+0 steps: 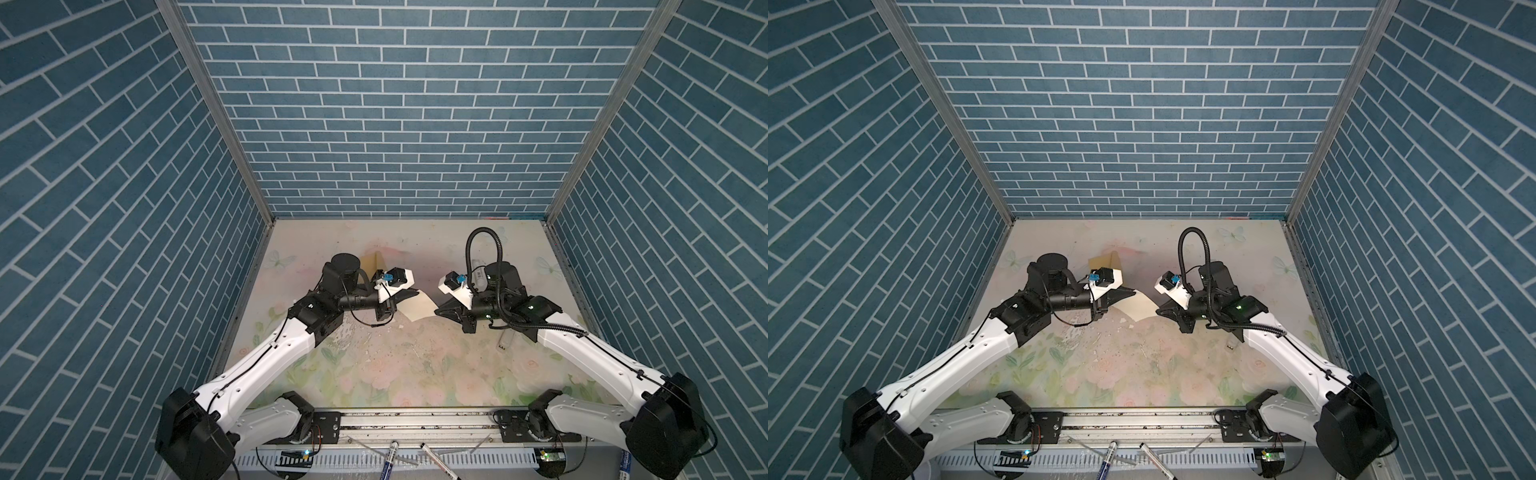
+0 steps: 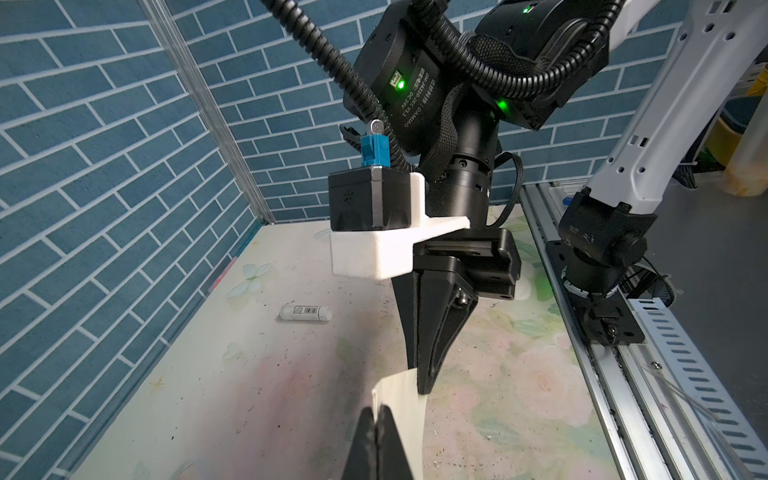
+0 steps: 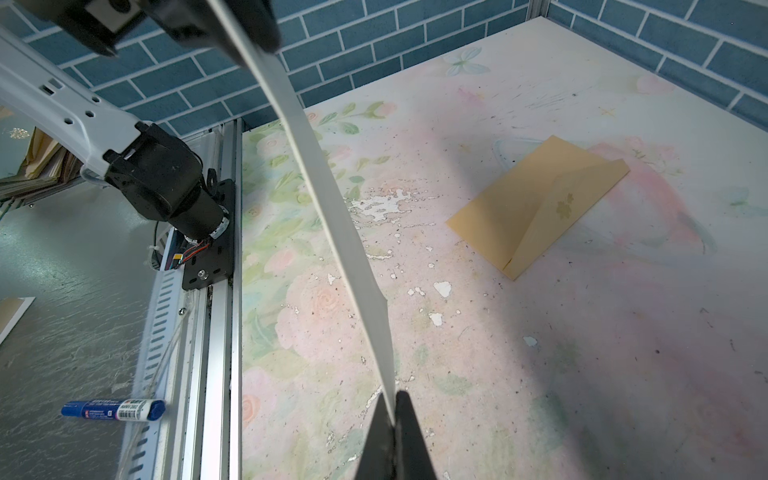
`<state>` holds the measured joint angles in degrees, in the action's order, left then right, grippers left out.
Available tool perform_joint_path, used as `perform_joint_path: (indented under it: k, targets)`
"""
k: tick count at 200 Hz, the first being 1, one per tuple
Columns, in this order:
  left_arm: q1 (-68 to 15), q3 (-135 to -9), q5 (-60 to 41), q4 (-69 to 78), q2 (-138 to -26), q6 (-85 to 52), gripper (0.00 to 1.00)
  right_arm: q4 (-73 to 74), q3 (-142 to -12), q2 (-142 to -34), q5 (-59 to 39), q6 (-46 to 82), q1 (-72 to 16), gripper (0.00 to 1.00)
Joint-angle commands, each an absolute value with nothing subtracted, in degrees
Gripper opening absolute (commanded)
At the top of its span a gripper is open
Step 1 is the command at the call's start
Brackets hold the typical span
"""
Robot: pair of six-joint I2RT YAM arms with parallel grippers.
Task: Place the letter into the envelope and seal it
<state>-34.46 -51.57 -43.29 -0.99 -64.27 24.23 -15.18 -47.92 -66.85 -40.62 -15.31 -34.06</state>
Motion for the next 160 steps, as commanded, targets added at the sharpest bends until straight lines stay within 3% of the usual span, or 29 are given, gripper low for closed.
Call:
perform_joint_path:
  k: [1,49,85,114,160]
  targets:
    - [-34.1,-50.3,-41.39,2.25,-63.28,21.66,0.0,-14.61,-46.59,-65.48,-39.63,-16.4,-33.84,0.11]
    - [-33.93,-45.63,-25.95,18.68,-62.46,5.47,0.0,-3.99,-44.24,-61.13,-33.21,-9.14,-33.25,0.47]
    - [-33.6,-44.55,-13.11,26.78,-62.38,-10.76,0.0,14.76,-41.43,-59.67,-28.88,7.14,-32.87,0.71]
    - [-33.55,-44.74,-2.43,29.55,-62.22,-22.23,0.0,28.23,-41.52,-62.3,-24.85,24.94,-32.96,0.78]
    - [-33.57,-45.31,7.47,32.07,-63.23,-38.92,0.0,44.66,-39.66,-68.91,-12.09,51.28,-34.39,0.76]
